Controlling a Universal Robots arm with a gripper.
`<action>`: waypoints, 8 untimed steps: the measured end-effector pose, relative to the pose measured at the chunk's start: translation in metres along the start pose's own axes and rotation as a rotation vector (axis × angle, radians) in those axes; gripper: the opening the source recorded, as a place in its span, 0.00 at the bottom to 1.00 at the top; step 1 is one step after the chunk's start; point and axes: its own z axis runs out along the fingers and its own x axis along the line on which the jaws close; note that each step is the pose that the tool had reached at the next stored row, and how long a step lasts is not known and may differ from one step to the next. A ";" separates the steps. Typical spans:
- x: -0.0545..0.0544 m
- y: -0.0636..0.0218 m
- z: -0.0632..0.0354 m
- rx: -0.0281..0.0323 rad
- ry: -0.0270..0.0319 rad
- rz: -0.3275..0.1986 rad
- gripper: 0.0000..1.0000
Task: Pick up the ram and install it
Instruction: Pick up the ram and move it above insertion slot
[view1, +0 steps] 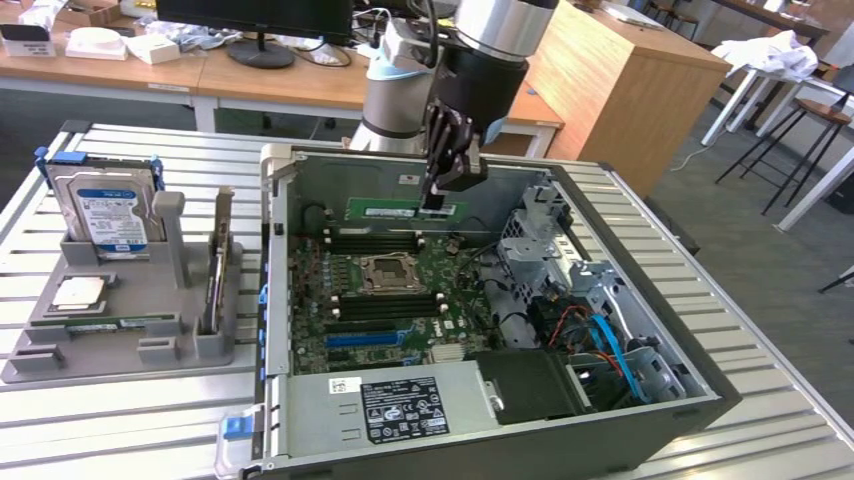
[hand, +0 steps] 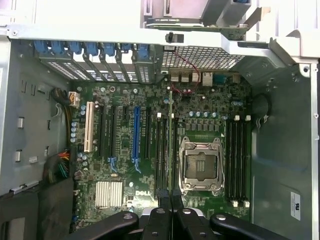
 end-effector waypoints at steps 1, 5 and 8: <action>0.000 -0.0001 0.0009 0.0000 0.0000 0.000 0.11; 0.000 -0.0003 0.0043 0.0000 0.0002 0.000 0.11; 0.000 -0.0005 0.0068 0.0000 0.0001 0.000 0.11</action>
